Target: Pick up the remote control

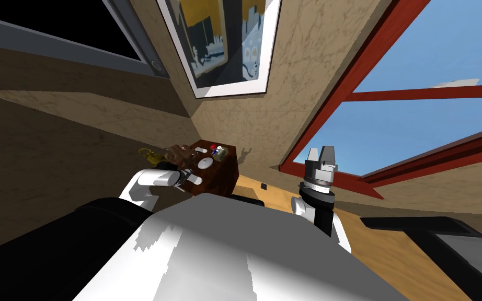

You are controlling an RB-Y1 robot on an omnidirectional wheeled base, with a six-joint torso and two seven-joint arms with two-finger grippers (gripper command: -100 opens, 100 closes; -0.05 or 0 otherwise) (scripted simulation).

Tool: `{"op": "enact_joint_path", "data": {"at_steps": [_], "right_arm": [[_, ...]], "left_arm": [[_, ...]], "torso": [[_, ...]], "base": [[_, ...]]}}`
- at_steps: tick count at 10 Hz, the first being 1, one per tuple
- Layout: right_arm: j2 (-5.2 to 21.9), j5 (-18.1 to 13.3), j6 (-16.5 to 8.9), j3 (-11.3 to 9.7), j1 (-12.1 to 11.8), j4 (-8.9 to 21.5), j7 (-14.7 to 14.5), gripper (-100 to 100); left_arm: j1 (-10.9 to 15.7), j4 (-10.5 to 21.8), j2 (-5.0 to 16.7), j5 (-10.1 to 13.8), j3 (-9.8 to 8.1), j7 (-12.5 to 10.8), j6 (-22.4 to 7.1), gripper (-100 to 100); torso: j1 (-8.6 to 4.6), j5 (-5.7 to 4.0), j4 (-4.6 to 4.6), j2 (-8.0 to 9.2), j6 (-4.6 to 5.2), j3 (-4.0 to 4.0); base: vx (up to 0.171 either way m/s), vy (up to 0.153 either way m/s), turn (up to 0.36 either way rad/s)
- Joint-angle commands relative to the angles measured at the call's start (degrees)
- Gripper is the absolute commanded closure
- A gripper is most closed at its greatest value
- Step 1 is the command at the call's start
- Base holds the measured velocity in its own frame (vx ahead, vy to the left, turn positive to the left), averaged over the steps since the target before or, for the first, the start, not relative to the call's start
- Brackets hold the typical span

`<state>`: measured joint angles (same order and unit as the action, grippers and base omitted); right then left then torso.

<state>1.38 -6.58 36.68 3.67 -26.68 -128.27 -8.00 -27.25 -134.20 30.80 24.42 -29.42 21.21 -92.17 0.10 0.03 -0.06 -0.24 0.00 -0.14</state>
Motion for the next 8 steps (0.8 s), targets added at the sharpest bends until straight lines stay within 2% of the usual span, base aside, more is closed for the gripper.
{"op": "enact_joint_path", "data": {"at_steps": [1, 4, 5, 6, 7, 8], "right_arm": [[0.0, 0.0, 0.0, 0.0, 0.0, 0.0, 0.0, 0], [0.0, 0.0, 0.0, 0.0, 0.0, 0.0, 0.0, 0], [0.0, 0.0, 0.0, 0.0, 0.0, 0.0, 0.0, 0], [0.0, 0.0, 0.0, 0.0, 0.0, 0.0, 0.0, 0], [0.0, 0.0, 0.0, 0.0, 0.0, 0.0, 0.0, 0], [0.0, 0.0, 0.0, 0.0, 0.0, 0.0, 0.0, 0]], "left_arm": [[0.42, 0.34, 0.17, 0.43, -0.34, 0.05, -2.86, -100], [1.06, 1.53, 0.32, 2.17, -1.66, 0.51, -7.53, -100], [1.06, 1.53, 0.32, 2.17, -1.66, 0.51, -8.17, -100], [1.25, 2.1, 0.28, 2.9, -2.05, 0.7, -10.28, -100], [1.25, 2.1, 0.28, 2.9, -2.05, 0.7, -10.39, -100], [1.33, 2.67, 0.13, 3.54, -2.23, 0.87, -12.3, -100]], "torso": [[0.0, 0.0, 0.0, 0.0, 0.0, 0.0], [-0.03, 0.0, 0.01, 0.04, 0.0, 0.02], [-0.03, 0.0, 0.0, 0.02, 0.0, 0.01], [-0.03, 0.0, 0.0, 0.04, 0.0, 0.02], [-0.04, 0.0, 0.0, 0.02, 0.0, 0.01], [-0.04, -0.01, 0.01, 0.07, -0.01, 0.03]], "base": [[0.059, 0.022, -0.013], [0.056, 0.019, -0.019], [0.056, 0.02, -0.012], [0.061, 0.017, -0.024], [0.044, 0.016, -0.012], [0.049, 0.013, -0.024]]}}
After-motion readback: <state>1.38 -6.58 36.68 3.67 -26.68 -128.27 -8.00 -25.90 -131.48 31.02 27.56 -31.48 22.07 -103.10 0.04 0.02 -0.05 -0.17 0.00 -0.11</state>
